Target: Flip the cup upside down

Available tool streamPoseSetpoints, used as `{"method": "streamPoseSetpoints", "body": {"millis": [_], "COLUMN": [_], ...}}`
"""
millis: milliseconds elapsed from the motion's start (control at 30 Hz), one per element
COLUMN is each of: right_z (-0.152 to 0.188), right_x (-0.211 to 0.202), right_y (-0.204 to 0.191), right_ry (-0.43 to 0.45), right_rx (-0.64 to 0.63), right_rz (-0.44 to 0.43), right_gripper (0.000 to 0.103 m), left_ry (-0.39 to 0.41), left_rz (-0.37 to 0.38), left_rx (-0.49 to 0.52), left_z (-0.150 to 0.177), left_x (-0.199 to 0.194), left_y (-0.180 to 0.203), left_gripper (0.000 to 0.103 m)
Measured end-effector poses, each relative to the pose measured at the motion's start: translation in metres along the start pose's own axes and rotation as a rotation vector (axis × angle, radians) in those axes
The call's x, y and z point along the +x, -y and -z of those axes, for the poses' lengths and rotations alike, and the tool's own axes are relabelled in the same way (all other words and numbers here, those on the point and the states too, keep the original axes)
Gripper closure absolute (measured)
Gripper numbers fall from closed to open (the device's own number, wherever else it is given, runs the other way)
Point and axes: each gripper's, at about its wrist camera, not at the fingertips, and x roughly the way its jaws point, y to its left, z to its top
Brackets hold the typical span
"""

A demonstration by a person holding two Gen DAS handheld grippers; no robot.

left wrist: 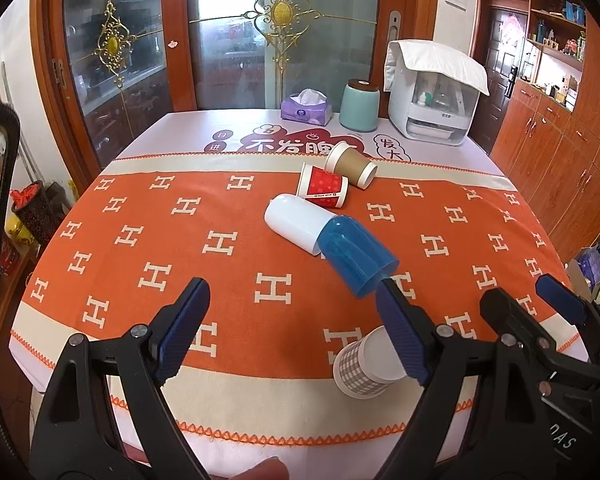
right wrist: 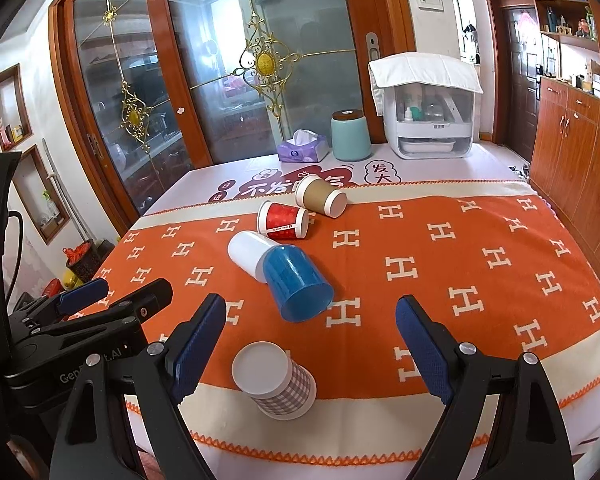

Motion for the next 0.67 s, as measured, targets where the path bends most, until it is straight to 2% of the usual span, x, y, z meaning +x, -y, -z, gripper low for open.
{"method": "streamPoseSetpoints", "body": {"millis": [667], "right_z": [0.0049], "right_x": [0.0007], "right_y": [-0.0004], "right_ry": [-0.002], "right_rx": [0.001], "right_rz": [-0.002], "right_gripper": [0.015], "left_ry": [0.002], "left_rz": [-0.001], "left_rx": [-0.002], "left_z": [0.007], "left_x": [0.001], "left_y": [-0.0052], "left_gripper": [0.02]}}
